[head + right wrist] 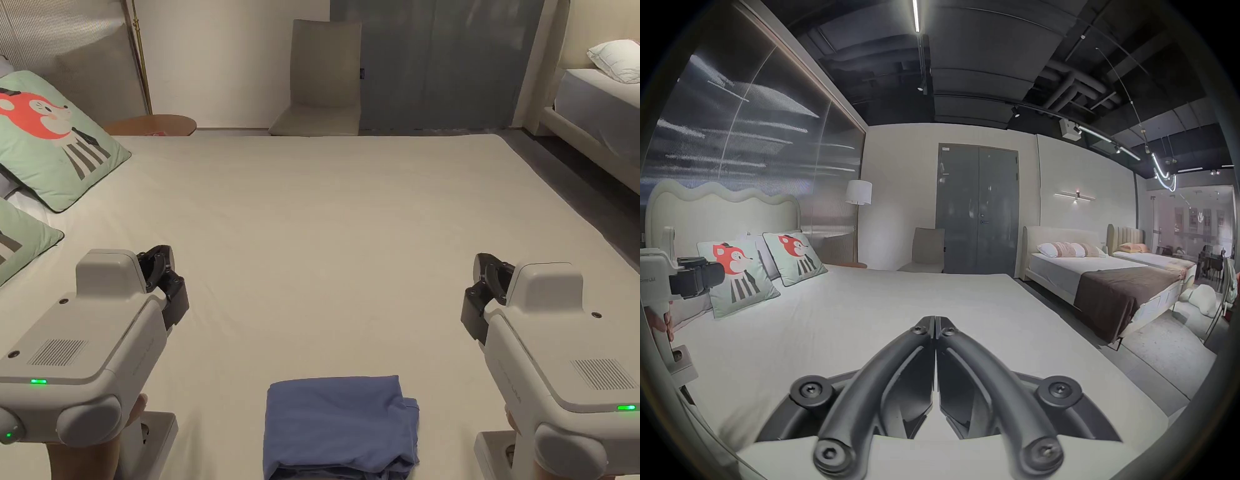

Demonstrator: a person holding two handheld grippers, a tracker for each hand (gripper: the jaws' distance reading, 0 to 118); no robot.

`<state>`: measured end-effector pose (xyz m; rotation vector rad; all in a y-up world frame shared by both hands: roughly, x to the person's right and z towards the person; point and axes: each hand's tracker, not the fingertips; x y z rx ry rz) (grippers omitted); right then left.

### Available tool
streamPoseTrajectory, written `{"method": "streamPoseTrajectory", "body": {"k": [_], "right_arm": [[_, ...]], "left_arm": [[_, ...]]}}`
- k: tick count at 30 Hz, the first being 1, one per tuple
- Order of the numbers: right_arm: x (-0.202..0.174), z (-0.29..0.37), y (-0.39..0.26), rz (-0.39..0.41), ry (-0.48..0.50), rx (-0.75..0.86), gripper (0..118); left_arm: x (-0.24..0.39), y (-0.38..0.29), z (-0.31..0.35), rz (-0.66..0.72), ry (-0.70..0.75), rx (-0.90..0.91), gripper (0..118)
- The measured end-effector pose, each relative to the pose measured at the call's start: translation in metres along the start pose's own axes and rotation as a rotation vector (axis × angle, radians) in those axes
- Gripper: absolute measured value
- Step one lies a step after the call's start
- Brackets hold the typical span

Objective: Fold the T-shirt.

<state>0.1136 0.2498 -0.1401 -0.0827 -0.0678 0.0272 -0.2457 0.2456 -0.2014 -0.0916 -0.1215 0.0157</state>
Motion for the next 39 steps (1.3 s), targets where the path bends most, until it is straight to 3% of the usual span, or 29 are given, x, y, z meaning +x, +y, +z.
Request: {"method": "streamPoseTrajectory", "body": {"k": [5, 12, 20, 25, 27, 31, 35, 36, 39], "right_arm": [[-0.002, -0.013, -0.016, -0.016, 0.033, -0.061, 1], [-0.022, -0.04, -0.071, -0.065, 0.166, -0.331, 1], [-0.062, -0.064, -0.143, 0.034, 0.243, -0.624, 1], [-0.074, -0.068, -0.169, 0.112, 0.194, -0.741, 1], [-0.072, -0.067, -0.169, 0.076, 0.19, -0.719, 1], [-0.064, -0.069, -0.168, 0.017, 0.191, -0.732, 1], [-0.058, -0.063, -0.162, -0.038, 0.198, -0.731, 1], [-0.058, -0.063, -0.162, -0.043, 0.199, -0.731, 1], [-0.06, -0.063, -0.166, -0.057, 0.197, -0.729, 1]], "left_arm": [[0.003, 0.0, 0.0, 0.016, -0.012, -0.004, 0], [0.001, -0.003, 0.0, 0.035, -0.025, -0.024, 0], [0.003, -0.013, -0.001, 0.028, -0.032, -0.058, 0], [0.002, -0.024, -0.004, 0.032, -0.042, -0.099, 0], [0.003, -0.03, -0.007, 0.051, -0.053, -0.137, 0], [0.003, -0.056, -0.023, 0.162, -0.11, -0.318, 0], [0.003, -0.086, -0.043, 0.406, -0.221, -0.567, 0], [0.003, -0.093, -0.049, 0.472, -0.24, -0.648, 6], [0.001, -0.113, -0.061, 0.638, -0.33, -0.795, 80]]}}
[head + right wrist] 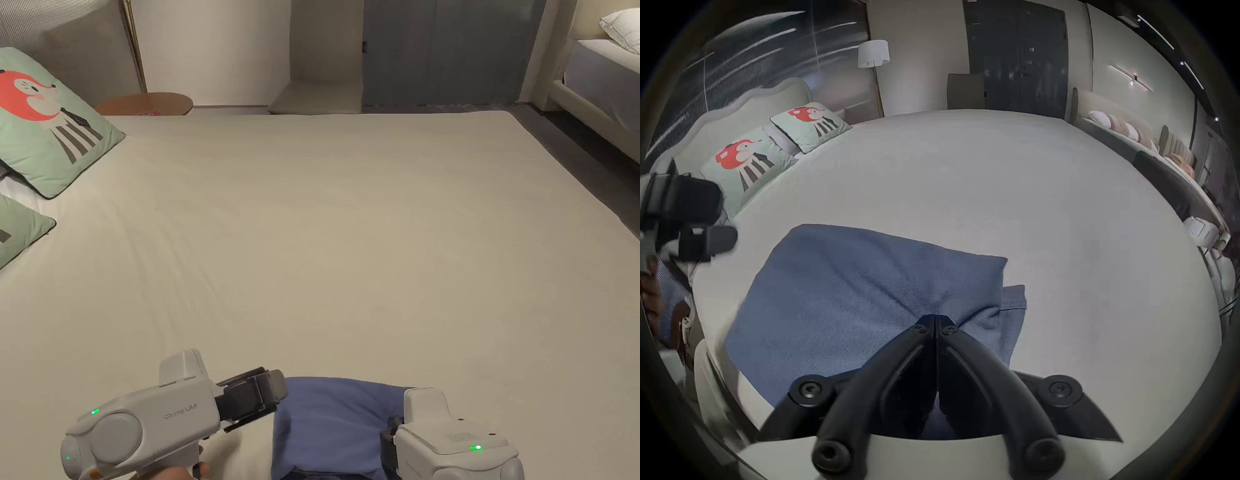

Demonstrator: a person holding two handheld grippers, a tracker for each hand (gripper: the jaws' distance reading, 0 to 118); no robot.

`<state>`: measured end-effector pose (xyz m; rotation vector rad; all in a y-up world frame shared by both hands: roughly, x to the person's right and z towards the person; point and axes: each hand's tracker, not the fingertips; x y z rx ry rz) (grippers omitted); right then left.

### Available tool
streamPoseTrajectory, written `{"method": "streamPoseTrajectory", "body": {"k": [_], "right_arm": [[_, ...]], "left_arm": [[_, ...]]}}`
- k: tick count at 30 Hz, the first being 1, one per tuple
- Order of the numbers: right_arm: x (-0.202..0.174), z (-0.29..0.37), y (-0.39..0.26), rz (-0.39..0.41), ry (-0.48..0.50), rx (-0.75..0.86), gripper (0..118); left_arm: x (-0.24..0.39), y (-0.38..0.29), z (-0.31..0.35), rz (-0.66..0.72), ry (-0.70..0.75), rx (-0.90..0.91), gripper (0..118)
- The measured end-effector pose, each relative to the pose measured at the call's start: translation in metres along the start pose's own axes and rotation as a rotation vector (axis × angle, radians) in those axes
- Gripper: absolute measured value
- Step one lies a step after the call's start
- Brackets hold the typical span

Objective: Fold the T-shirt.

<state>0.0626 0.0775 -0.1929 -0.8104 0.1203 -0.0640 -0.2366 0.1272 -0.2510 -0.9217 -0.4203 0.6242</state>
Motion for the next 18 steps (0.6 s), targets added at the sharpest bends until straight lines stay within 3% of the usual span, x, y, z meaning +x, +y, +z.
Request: {"method": "streamPoseTrajectory", "body": {"k": [1, 2, 8, 9, 11, 12, 14, 16, 18], "right_arm": [[0.0, 0.001, -0.001, -0.005, 0.001, 0.004, 1], [0.001, 0.001, -0.002, -0.007, 0.003, 0.006, 1], [0.005, -0.003, -0.004, -0.023, 0.02, 0.009, 1], [0.005, -0.003, -0.004, -0.028, 0.022, 0.012, 1], [0.006, -0.003, -0.006, -0.035, 0.024, 0.019, 1], [0.007, -0.003, -0.007, -0.042, 0.023, 0.022, 1], [0.008, -0.003, -0.008, -0.05, 0.025, 0.025, 1], [0.01, -0.011, -0.011, -0.053, 0.026, 0.027, 1], [0.01, -0.011, -0.011, -0.054, 0.026, 0.027, 1]], "left_arm": [[-0.002, -0.002, -0.005, 0.033, -0.019, -0.011, 102], [-0.004, -0.003, -0.008, 0.053, -0.043, -0.031, 109], [-0.027, 0.0, -0.038, 0.154, -0.115, -0.221, 106], [-0.028, -0.001, -0.042, 0.156, -0.114, -0.227, 99], [-0.011, -0.008, -0.037, 0.146, -0.109, -0.237, 61], [-0.006, -0.012, -0.039, 0.131, -0.091, -0.246, 53], [0.0, -0.02, -0.042, 0.064, -0.04, -0.247, 48], [-0.011, -0.01, -0.041, 0.053, -0.058, -0.223, 28], [-0.009, -0.013, -0.039, 0.064, -0.076, -0.206, 24]]}}
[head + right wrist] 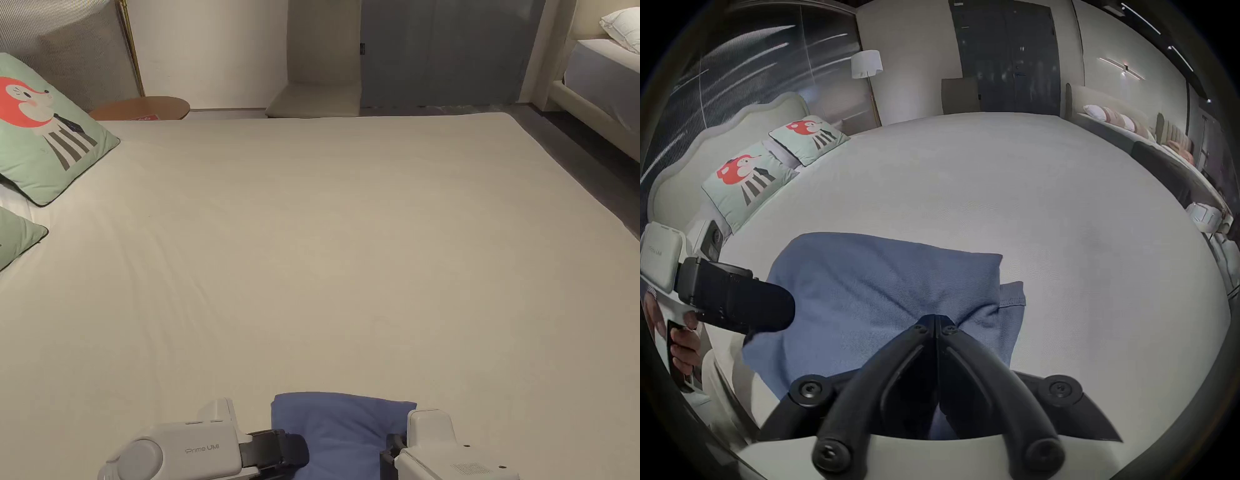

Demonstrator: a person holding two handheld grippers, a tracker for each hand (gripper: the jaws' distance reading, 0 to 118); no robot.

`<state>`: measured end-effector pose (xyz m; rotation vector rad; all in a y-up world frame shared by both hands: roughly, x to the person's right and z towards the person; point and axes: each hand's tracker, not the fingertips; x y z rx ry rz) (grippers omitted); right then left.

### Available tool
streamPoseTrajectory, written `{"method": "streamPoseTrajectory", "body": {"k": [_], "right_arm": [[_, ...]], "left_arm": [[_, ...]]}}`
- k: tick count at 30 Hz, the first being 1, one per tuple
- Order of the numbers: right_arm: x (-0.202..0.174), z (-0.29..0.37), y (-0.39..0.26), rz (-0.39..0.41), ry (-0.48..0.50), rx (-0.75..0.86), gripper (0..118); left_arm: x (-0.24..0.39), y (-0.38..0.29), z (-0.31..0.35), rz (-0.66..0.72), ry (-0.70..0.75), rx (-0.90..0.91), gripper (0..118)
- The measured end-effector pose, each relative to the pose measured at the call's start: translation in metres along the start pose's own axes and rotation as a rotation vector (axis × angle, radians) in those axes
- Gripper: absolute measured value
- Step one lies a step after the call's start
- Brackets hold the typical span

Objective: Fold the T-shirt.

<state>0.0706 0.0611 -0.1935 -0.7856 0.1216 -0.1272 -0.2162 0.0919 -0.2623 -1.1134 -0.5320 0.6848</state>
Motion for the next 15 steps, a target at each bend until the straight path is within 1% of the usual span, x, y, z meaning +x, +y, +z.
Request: {"method": "streamPoseTrajectory", "body": {"k": [1, 4, 6, 8, 9, 11, 15], "right_arm": [[0.0, 0.0, 0.0, 0.002, -0.002, -0.001, 1], [-0.002, 0.002, 0.003, 0.003, -0.005, -0.004, 1], [-0.002, 0.008, 0.008, -0.001, 0.009, 0.009, 1], [-0.004, 0.024, 0.015, -0.005, 0.013, 0.116, 1], [-0.007, 0.035, 0.021, 0.002, 0.003, 0.175, 1], [-0.015, 0.058, 0.038, 0.018, -0.03, 0.271, 1], [-0.034, 0.086, 0.071, 0.064, -0.063, 0.429, 1]], "left_arm": [[0.0, -0.001, -0.001, -0.006, 0.005, 0.004, 23], [0.01, -0.006, 0.004, -0.08, 0.033, 0.02, 22], [0.0, 0.006, 0.006, -0.103, 0.031, 0.013, 22], [0.0, 0.015, 0.016, -0.119, 0.023, 0.014, 22], [0.011, 0.015, 0.027, -0.14, 0.027, 0.013, 22], [0.009, 0.024, 0.04, -0.201, 0.079, 0.025, 22], [-0.017, 0.053, 0.071, -0.226, 0.139, 0.033, 22]]}}
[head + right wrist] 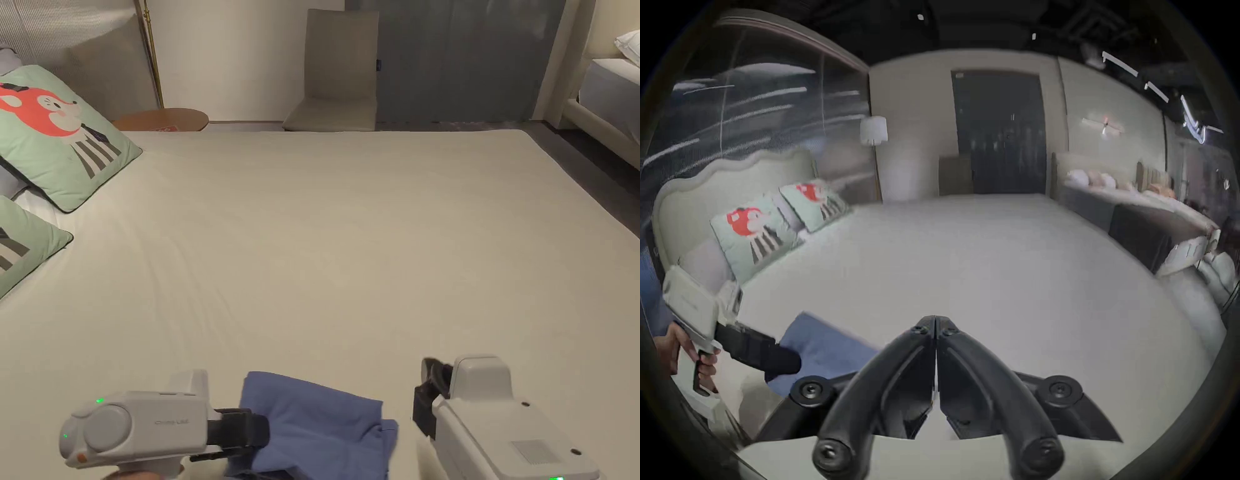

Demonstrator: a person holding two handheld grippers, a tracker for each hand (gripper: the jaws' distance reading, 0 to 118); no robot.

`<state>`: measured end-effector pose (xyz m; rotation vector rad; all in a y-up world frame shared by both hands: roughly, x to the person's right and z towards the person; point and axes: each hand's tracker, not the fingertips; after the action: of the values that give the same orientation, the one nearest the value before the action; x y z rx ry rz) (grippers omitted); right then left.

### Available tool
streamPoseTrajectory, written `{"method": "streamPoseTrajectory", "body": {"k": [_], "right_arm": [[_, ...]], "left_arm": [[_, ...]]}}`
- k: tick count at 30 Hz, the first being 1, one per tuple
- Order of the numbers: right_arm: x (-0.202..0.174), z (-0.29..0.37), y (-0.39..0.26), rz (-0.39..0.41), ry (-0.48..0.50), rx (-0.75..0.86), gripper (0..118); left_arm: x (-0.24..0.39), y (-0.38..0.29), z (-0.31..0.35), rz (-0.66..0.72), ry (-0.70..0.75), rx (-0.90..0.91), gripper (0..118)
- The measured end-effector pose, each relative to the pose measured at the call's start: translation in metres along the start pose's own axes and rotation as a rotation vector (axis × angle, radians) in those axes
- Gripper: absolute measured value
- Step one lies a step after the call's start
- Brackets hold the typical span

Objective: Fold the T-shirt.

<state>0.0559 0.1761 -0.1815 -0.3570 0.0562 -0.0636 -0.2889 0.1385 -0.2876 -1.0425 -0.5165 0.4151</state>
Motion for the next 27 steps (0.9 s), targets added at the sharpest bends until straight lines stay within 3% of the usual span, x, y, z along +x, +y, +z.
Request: {"method": "streamPoseTrajectory", "body": {"k": [9, 17, 24, 26, 27], "right_arm": [[-0.047, -0.017, 0.056, 0.045, -0.001, 0.17, 1], [-0.097, -0.058, 0.058, 0.06, 0.037, 0.164, 1], [-0.11, -0.067, 0.052, 0.098, 0.067, 0.121, 1], [-0.107, -0.067, 0.051, 0.106, 0.069, 0.11, 1], [-0.115, -0.065, 0.054, 0.11, 0.068, 0.104, 1]], "left_arm": [[-0.119, 0.043, 0.09, 0.014, 0.251, 0.079, 22], [-0.242, 0.072, 0.176, 0.066, 0.525, 0.113, 22], [-0.327, 0.089, 0.217, 0.102, 0.681, 0.094, 22], [-0.319, 0.084, 0.211, 0.1, 0.707, 0.105, 27], [-0.319, 0.083, 0.209, 0.088, 0.711, 0.102, 36]]}}
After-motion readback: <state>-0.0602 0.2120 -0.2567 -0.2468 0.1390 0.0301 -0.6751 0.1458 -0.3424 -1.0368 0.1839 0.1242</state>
